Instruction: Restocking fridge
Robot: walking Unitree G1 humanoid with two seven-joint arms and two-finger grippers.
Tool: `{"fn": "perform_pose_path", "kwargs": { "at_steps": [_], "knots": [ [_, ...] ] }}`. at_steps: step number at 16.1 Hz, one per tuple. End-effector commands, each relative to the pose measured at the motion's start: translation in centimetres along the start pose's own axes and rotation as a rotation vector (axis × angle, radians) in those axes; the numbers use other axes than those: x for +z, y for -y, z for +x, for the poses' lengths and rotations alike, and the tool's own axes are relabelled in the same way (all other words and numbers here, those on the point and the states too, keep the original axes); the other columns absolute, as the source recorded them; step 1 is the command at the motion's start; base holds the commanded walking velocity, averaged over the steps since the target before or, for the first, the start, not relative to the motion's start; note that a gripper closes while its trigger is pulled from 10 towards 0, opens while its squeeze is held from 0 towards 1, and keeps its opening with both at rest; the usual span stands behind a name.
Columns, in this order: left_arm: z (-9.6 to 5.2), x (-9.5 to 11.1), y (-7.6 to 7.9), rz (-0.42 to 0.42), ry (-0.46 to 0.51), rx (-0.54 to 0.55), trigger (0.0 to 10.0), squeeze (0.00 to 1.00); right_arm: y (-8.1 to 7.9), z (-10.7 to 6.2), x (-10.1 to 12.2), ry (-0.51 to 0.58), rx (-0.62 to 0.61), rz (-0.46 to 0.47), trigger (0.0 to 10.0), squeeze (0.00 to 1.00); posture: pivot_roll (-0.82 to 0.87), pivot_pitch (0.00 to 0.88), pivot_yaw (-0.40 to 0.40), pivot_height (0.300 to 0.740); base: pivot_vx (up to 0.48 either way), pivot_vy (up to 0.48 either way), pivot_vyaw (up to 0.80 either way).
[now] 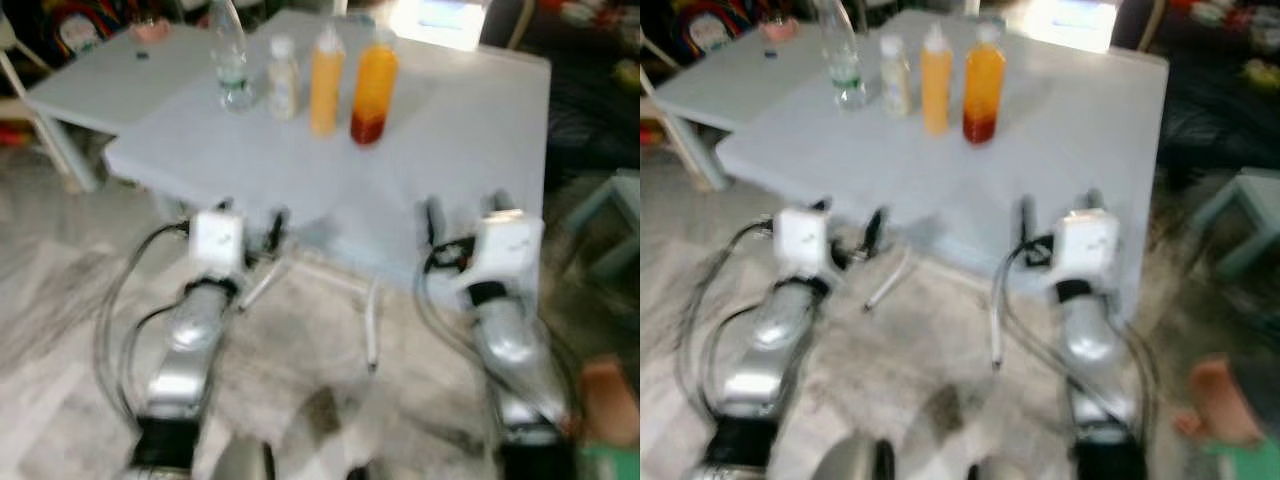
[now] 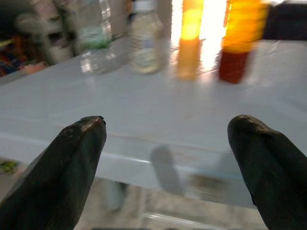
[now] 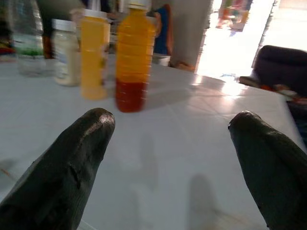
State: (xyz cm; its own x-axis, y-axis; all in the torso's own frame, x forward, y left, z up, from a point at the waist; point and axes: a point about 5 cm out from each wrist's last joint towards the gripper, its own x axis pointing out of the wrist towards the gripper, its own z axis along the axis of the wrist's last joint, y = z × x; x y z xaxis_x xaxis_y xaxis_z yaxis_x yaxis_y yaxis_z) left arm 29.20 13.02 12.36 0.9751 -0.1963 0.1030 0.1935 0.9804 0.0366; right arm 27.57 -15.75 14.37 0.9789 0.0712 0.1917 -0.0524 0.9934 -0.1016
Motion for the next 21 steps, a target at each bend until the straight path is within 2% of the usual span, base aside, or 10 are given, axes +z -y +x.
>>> {"fn": "perform_pose_path", "kwargs": {
  "at_steps": [1,3,13,14,18,21],
  "knots": [
    [0.2,0.4,0.7,-0.012,0.015,-0.017,10.0,0.0,1.0,-0.1,0.0,-0.005,-0.027,-0.016,10.0,0.0,-0.02,0.115,-0.004,0.74,0.431,0.0,0.0],
    [0.2,0.3,0.8,-0.01,0.013,-0.017,10.0,0.0,0.7,0.0,0.0,-0.002,-0.007,0.012,10.0,0.0,-0.01,0.114,-0.005,0.74,0.431,0.0,0.0],
    [0.4,0.4,0.5,0.002,0.016,0.012,10.0,0.0,0.3,0.2,-0.1,-0.001,0.014,0.003,10.0,0.0,-0.01,0.11,-0.009,0.74,0.412,0.0,0.0],
    [0.5,0.5,0.2,0.011,0.017,0.044,10.0,0.0,0.1,0.1,-0.2,-0.003,0.032,0.002,10.0,0.0,-0.01,0.109,-0.01,0.74,0.0,0.0,0.0],
    [0.5,0.4,0.0,0.014,0.021,0.049,10.0,0.0,-0.6,0.0,-0.3,-0.004,0.089,0.002,10.0,0.0,-0.01,0.105,-0.011,0.74,0.0,0.0,0.0],
    [0.6,0.5,0.1,0.017,0.022,0.046,10.0,0.0,-0.9,0.2,0.3,0.032,0.115,-0.022,10.0,0.0,-0.01,0.101,-0.01,0.74,0.0,0.0,0.73]
  ]
}}
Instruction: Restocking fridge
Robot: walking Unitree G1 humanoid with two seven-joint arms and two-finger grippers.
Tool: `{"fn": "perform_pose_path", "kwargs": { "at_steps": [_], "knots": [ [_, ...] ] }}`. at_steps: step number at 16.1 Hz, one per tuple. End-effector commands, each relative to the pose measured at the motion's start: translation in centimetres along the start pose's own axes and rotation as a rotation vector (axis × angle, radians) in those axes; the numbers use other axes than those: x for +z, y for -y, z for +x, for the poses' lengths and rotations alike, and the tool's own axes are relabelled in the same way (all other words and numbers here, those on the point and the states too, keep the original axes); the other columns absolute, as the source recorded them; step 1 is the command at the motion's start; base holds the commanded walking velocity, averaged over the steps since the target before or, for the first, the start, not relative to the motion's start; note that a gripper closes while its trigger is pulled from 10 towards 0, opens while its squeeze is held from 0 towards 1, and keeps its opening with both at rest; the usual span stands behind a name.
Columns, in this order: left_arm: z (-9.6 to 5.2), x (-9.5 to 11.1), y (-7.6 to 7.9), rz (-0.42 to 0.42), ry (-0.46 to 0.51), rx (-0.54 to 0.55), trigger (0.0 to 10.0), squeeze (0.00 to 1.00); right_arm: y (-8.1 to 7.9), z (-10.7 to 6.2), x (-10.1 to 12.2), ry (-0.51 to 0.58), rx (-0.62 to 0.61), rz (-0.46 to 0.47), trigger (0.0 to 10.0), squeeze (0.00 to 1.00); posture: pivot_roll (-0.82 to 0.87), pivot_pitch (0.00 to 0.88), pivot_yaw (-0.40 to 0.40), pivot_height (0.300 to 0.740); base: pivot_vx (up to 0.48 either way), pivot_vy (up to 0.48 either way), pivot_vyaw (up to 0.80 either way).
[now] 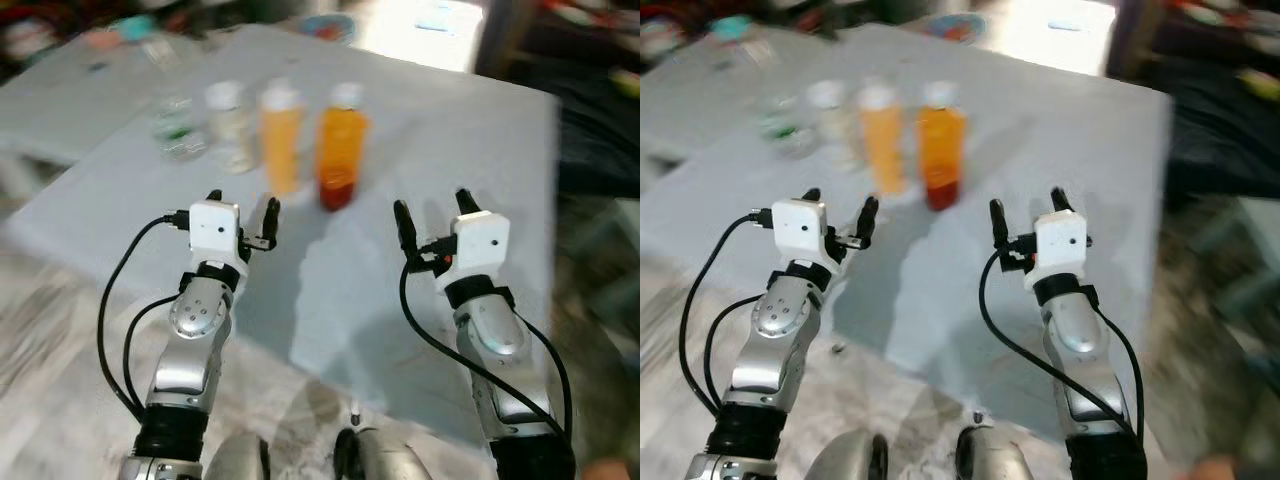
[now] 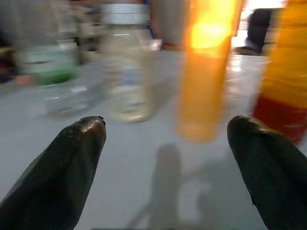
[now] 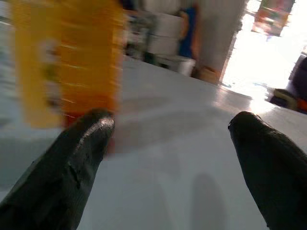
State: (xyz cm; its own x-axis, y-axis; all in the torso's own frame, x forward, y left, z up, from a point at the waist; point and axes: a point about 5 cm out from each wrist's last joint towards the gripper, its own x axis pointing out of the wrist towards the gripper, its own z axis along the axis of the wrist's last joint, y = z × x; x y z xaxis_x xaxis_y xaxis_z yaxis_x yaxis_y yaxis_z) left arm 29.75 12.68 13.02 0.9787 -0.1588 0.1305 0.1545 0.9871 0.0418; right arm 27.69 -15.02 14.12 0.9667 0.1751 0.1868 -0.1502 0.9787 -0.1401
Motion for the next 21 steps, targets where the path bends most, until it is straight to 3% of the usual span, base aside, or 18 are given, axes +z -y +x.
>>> {"fn": "perform_pose_path", "kwargs": {
  "at_steps": [1,4,6,10,13,21],
  "knots": [
    [-0.1,-0.1,-0.1,0.009,-0.006,0.007,10.0,0.0,0.1,0.5,0.9,0.041,0.014,-0.025,10.0,0.0,-0.01,0.101,-0.01,0.74,0.0,0.0,0.77],
    [-0.1,-0.1,-0.2,0.015,-0.007,0.007,10.0,0.0,1.6,1.4,2.0,0.085,-0.026,-0.055,10.0,0.0,-0.01,0.105,-0.007,0.74,0.0,0.0,0.39],
    [-0.2,-0.1,-0.2,0.017,-0.007,0.005,10.0,0.0,1.8,1.5,2.6,0.119,-0.019,-0.113,10.0,0.0,-0.01,0.11,-0.005,0.74,0.0,0.0,0.0],
    [-0.4,-0.3,-0.2,0.021,-0.014,0.003,10.0,0.0,2.1,2.8,3.8,0.164,0.001,-0.142,10.0,0.0,0.0,0.128,0.008,0.74,0.0,0.0,0.0],
    [-0.4,-0.3,-0.2,0.021,-0.02,-0.002,10.0,0.0,1.9,5.0,4.8,0.185,0.113,-0.172,10.0,0.0,0.01,0.132,0.009,0.74,0.0,0.0,0.0],
    [-0.7,-0.1,-0.3,0.022,-0.03,-0.019,10.0,0.0,1.2,9.0,7.1,0.251,0.158,-0.153,10.0,0.0,0.04,0.142,0.033,0.74,0.0,0.0,0.0]
  ]
}}
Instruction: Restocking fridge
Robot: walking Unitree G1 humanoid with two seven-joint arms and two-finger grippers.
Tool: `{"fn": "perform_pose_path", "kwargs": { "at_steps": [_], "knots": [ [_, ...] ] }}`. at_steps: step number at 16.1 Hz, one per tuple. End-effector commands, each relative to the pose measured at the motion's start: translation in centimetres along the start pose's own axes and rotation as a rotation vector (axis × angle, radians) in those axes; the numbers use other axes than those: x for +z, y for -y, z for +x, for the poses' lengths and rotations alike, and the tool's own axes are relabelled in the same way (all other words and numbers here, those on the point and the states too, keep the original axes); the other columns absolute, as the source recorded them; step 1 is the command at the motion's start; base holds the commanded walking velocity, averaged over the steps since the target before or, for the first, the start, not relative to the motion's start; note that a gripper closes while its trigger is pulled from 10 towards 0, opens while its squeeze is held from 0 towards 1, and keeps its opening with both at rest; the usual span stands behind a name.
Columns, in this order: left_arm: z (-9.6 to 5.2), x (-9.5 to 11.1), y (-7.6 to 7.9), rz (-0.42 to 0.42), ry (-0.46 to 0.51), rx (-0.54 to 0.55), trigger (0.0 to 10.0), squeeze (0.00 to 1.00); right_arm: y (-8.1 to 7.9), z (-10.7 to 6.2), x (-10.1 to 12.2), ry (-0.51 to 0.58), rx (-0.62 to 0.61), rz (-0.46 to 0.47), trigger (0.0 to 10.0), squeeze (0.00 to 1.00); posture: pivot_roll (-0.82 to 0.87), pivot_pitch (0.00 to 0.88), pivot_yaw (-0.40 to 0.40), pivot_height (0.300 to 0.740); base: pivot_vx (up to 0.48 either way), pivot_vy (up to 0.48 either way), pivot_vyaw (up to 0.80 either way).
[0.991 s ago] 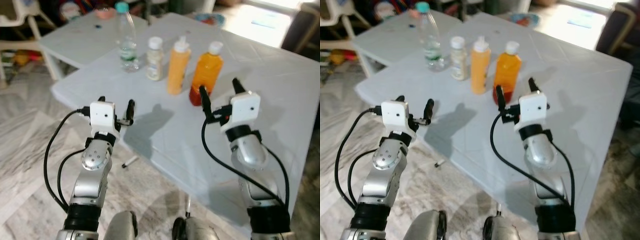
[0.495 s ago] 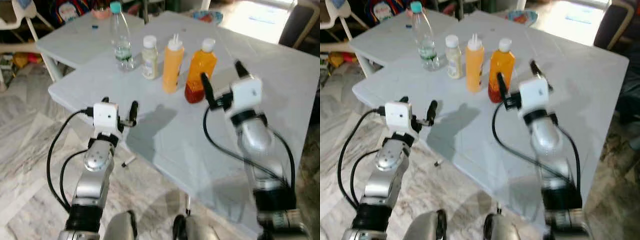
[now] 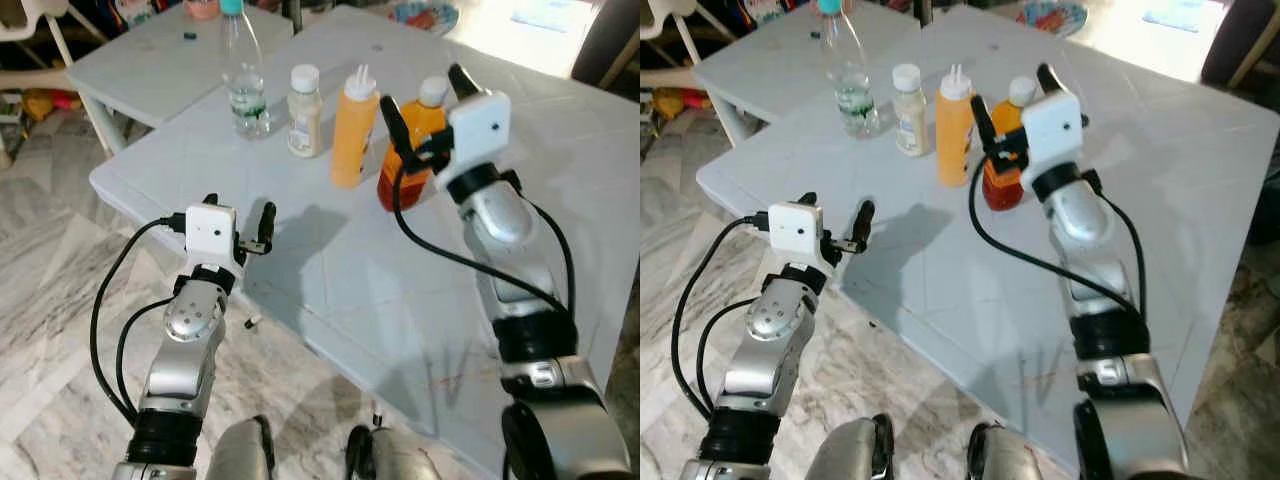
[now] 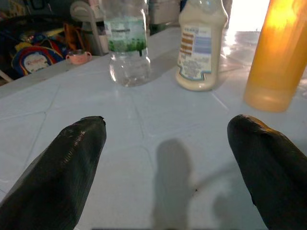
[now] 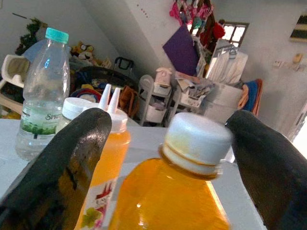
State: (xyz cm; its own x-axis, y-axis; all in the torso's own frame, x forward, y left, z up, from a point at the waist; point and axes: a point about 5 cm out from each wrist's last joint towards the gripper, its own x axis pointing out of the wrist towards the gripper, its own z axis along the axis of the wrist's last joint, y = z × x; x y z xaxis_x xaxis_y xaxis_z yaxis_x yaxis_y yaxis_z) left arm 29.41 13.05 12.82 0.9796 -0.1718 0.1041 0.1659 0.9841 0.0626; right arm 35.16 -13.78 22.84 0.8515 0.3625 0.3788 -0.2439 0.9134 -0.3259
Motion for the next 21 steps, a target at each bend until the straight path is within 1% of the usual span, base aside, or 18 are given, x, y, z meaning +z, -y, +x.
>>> {"fn": "perform_pose_path", "kwargs": {
  "at_steps": [1,2,3,4,8,9,10,12,13,16,21],
  "knots": [
    [-0.2,0.1,0.0,0.007,-0.006,-0.01,10.0,0.0,-0.2,0.5,0.3,0.018,0.015,0.008,10.0,0.0,0.05,0.145,0.036,0.74,0.0,0.0,0.0],
    [-0.2,0.1,0.0,0.007,-0.006,-0.01,10.0,0.0,-0.3,0.6,0.3,0.022,0.022,0.01,5.7,0.0,0.05,0.145,0.036,0.74,0.0,0.0,0.0],
    [-0.2,0.2,-0.2,0.011,-0.005,-0.01,10.0,0.0,-0.8,1.0,0.5,0.023,0.022,0.045,0.0,0.0,0.05,0.145,0.038,0.74,0.0,0.0,0.0],
    [-0.1,0.3,-0.3,0.014,-0.006,-0.008,10.0,0.0,-1.2,1.2,0.5,0.019,0.019,0.067,0.0,0.0,0.05,0.147,0.038,0.74,0.0,0.0,0.0],
    [-0.2,0.2,-0.2,0.013,-0.013,-0.009,10.0,0.0,-1.8,1.6,0.4,-0.016,0.015,0.049,0.1,0.0,0.05,0.147,0.042,0.74,0.0,0.0,0.0],
    [-0.2,0.2,0.0,0.011,-0.013,-0.012,10.0,0.0,-1.8,1.6,0.1,-0.035,0.002,0.06,0.0,0.0,0.05,0.146,0.042,0.74,0.0,0.0,0.0],
    [-0.2,0.2,0.1,0.01,-0.013,-0.017,10.0,0.0,-1.3,1.6,-0.2,-0.058,-0.028,0.052,0.0,0.0,0.05,0.143,0.041,0.74,0.0,0.0,0.0],
    [-0.1,0.2,0.0,0.011,-0.012,-0.017,10.0,0.0,-0.9,1.7,-0.2,-0.067,-0.046,0.053,0.0,0.0,0.05,0.142,0.041,0.74,0.0,0.0,0.0],
    [-0.1,0.2,0.0,0.011,-0.012,-0.016,10.0,0.0,-0.7,1.8,-0.2,-0.072,-0.057,0.035,0.0,0.0,0.05,0.14,0.041,0.74,0.0,0.0,0.0],
    [-0.1,0.2,0.1,0.01,-0.014,-0.02,10.0,0.0,-0.5,1.9,-0.2,-0.081,-0.071,0.024,0.0,0.0,0.05,0.138,0.041,0.74,0.0,0.0,0.0],
    [-0.1,0.2,0.3,0.008,-0.017,-0.027,10.0,0.0,-0.4,1.9,-0.1,-0.11,-0.103,0.051,0.0,0.0,0.05,0.136,0.043,0.74,0.0,0.0,0.0]
  ]
}}
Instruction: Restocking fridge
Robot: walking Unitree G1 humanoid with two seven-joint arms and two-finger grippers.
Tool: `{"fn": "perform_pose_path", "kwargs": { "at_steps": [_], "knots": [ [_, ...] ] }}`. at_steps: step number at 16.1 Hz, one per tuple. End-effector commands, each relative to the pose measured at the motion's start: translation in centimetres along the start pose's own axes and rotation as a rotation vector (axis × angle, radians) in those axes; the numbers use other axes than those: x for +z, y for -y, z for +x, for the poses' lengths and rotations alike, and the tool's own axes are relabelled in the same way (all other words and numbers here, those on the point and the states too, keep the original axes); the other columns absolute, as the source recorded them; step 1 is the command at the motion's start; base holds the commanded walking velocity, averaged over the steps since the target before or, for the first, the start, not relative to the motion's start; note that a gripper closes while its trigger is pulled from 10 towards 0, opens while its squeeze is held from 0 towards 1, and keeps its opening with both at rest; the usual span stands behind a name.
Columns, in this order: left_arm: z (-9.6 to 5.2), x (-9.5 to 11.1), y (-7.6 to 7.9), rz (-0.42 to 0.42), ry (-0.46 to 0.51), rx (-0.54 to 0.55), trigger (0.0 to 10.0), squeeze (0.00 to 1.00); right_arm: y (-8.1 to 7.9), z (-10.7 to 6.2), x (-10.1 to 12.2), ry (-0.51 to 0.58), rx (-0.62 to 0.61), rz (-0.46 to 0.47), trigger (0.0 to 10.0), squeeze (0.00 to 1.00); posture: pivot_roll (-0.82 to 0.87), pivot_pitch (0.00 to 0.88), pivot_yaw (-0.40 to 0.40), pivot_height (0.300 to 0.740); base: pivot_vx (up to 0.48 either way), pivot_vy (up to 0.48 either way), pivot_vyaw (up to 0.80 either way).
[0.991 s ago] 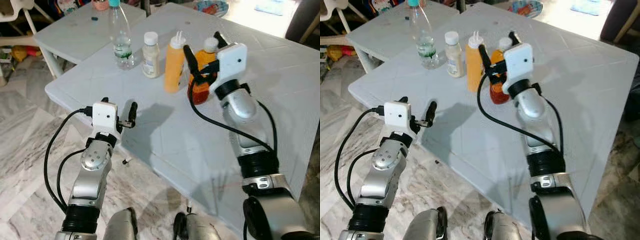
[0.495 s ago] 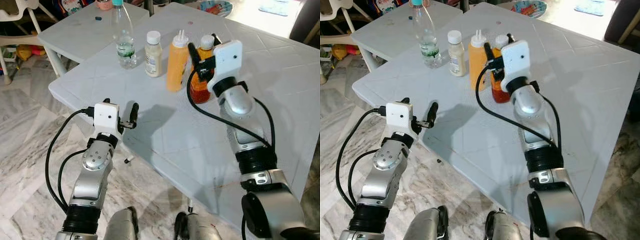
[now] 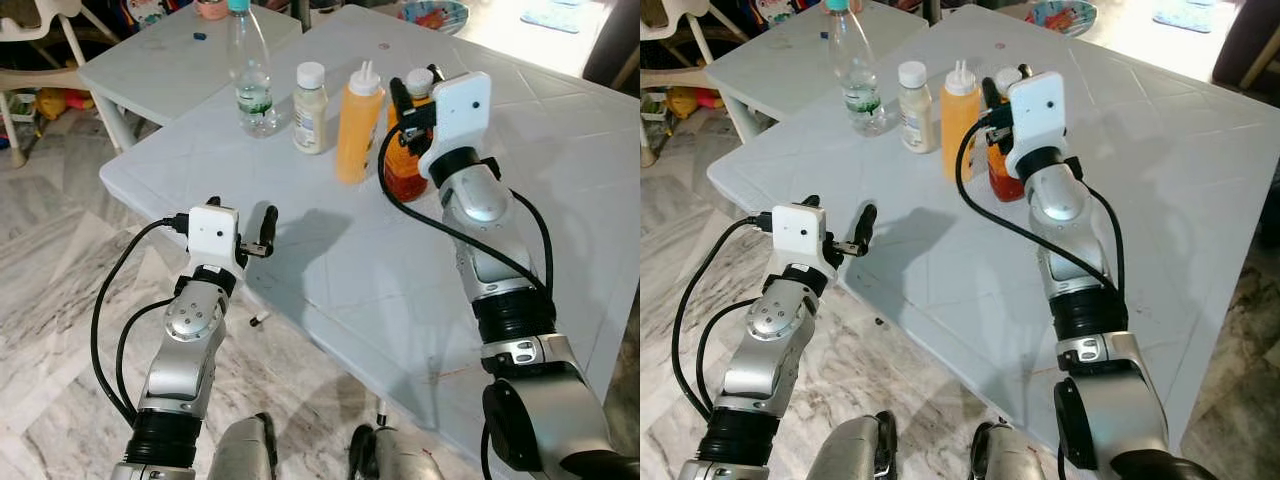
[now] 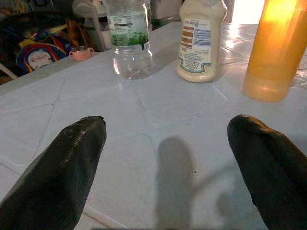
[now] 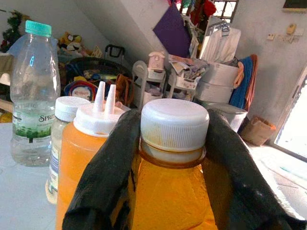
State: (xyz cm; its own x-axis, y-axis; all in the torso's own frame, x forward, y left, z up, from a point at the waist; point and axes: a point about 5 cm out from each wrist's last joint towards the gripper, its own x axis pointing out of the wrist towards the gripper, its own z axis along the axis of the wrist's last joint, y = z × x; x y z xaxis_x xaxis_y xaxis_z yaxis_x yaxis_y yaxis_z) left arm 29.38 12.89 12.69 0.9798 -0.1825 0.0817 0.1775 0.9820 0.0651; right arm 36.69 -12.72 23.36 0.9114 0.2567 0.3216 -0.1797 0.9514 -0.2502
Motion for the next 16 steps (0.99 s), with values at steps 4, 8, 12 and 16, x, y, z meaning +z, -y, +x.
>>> {"fn": "perform_pose_path", "kwargs": {
  "at_steps": [4,8,12,16],
  "knots": [
    [0.0,0.2,0.2,0.002,0.001,-0.022,10.0,0.0,0.1,-0.2,-0.2,-0.042,-0.016,0.001,0.0,0.0,0.05,0.136,0.04,0.74,0.0,0.0,0.0],
    [0.4,0.1,0.3,0.02,-0.05,0.002,10.0,0.0,-0.3,-1.2,0.3,-0.014,-0.041,0.023,0.0,0.0,0.05,0.167,0.034,0.74,0.0,0.0,0.0],
    [0.0,-0.3,0.5,0.005,-0.05,0.022,10.0,0.0,-0.4,-4.3,-0.6,0.009,-0.106,-0.017,0.0,0.0,0.03,0.158,0.009,0.74,0.0,0.0,0.0],
    [-0.2,-0.9,1.5,-0.034,-0.071,0.029,10.0,0.0,-1.0,-5.7,-0.7,0.015,-0.08,-0.041,10.0,0.0,0.01,0.134,0.003,0.74,0.0,0.0,0.0]
  ]
}}
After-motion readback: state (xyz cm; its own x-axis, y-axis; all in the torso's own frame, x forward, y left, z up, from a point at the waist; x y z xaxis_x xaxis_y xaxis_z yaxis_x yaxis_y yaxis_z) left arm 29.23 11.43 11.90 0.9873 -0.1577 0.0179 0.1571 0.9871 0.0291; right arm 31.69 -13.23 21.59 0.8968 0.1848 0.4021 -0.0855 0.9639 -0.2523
